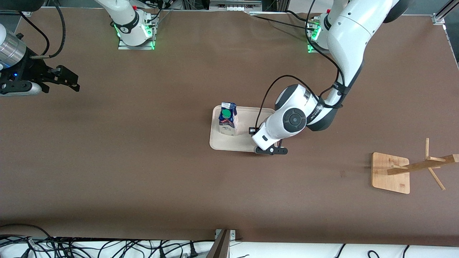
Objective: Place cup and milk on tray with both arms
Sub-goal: 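Carry the mug onto the tray beside the carton with the left gripper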
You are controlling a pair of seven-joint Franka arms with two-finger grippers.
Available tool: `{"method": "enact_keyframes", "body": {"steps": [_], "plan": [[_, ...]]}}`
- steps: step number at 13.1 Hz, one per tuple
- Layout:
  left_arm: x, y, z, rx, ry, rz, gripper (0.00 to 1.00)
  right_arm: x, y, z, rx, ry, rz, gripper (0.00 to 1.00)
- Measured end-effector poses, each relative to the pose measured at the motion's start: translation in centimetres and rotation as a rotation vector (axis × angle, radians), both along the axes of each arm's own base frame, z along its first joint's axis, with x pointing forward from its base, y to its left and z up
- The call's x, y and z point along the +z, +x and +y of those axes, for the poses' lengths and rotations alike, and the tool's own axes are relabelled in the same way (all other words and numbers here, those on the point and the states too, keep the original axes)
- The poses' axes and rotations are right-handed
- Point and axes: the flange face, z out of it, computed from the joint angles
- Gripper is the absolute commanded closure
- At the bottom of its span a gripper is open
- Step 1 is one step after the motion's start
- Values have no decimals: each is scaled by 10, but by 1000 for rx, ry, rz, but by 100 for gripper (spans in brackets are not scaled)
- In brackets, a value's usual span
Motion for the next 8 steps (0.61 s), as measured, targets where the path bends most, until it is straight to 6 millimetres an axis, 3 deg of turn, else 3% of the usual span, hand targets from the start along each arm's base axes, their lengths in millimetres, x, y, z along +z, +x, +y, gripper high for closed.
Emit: {"method": "enact_keyframes", "body": {"steps": [6,8], "plan": [[16,15,7,43,-6,-28,0,0,0,0,0,0,0,0],[34,22,16,53,-3,-36,0,0,0,0,0,0,0,0]]}}
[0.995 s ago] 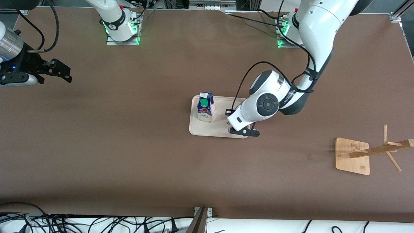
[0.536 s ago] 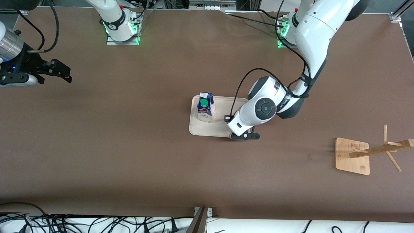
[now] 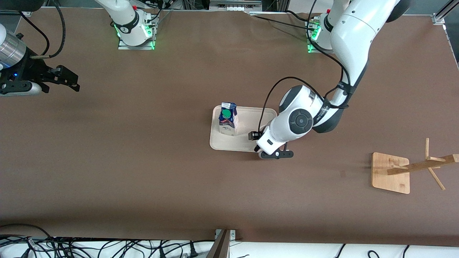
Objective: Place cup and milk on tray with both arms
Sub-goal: 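Carry the mug onto the tray beside the carton with the left gripper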
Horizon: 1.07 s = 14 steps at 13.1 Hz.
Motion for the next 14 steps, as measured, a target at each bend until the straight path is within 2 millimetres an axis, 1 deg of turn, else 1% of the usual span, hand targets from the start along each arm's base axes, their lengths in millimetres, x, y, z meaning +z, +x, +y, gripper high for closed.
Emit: {"method": "enact_keyframes", "body": {"steps": [1,2,4,7,8,9,10,12,14], "plan": [[15,4,8,7,5,-5,0,0,0,0,0,0,0,0],[34,7,19,16,16,-4,0,0,0,0,0,0,0,0],[78,12,54,30,50,13,0,0,0,0,0,0,0,0],[144,13,105,6,84,21,0,0,0,1,2,0,0,0],[163,15,124,-12,90,31,0,0,0,1,3,0,0,0],[178,17,144,-48,93,42,0,0,0,2,3,0,0,0],[186,20,164,-96,101,49,0,0,0,2,4,0,0,0],[190,26,208,-219,147,50,0,0,0,4,7,0,0,0],[199,30,243,-347,190,26,0,1,0,11,20,0,-3,0]]}}
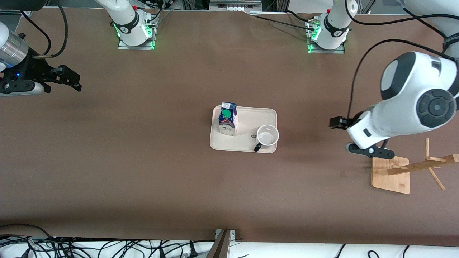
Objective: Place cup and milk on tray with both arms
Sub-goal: 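Carry the mug onto the tray beside the carton with the left gripper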
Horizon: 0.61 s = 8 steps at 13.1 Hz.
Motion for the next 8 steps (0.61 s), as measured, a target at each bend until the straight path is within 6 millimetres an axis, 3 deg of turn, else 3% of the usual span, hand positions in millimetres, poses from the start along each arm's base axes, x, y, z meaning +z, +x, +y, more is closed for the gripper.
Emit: {"method": "enact_keyframes", "body": {"steps": [5,8], "plan": [[55,-18,71,-90,11,7,0,2,0,10,19,0,-5,0],[86,-34,80,-89,24,-5,0,3,1,11,20,1,-16,0]]}}
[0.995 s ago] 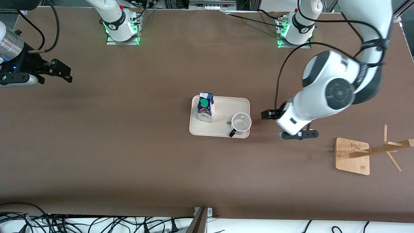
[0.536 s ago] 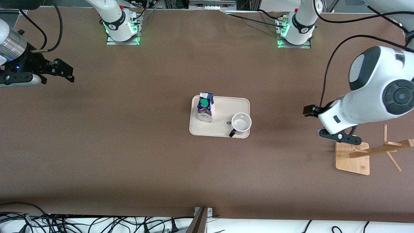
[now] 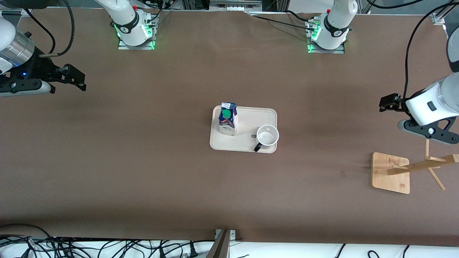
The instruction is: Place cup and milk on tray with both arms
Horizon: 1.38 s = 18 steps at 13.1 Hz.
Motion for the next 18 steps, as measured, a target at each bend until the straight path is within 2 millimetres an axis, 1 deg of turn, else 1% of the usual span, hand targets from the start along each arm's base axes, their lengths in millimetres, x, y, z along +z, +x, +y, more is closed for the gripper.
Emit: {"method": "enact_keyframes", "body": {"steps": [3,5,7,8,10,11,12,13,14,15,18], "plan": [[18,-8,-5,-5,7,-22,0,1,2,3,5,2,-17,0],[33,-15,-10,-7,19,-47,0,1,2,3,5,2,-19,0],[47,-19,-7,13,46,-100,0,0,4,3,5,2,-25,0],[52,-21,1,36,41,-140,0,0,5,3,5,2,-27,0],[59,-33,25,118,19,-237,0,-1,6,4,5,2,-26,0],[61,-45,34,165,15,-278,0,-1,6,4,5,2,-26,0],[64,-62,38,202,16,-297,0,-2,6,4,5,2,-26,0],[68,-77,38,223,19,-302,0,-2,6,4,5,2,-25,0],[70,-88,37,234,21,-304,0,-2,6,4,5,2,-25,0],[71,-95,37,240,22,-304,0,-2,6,4,5,2,-24,0],[66,-95,32,234,21,-296,0,-2,6,4,5,1,-23,0]]}}
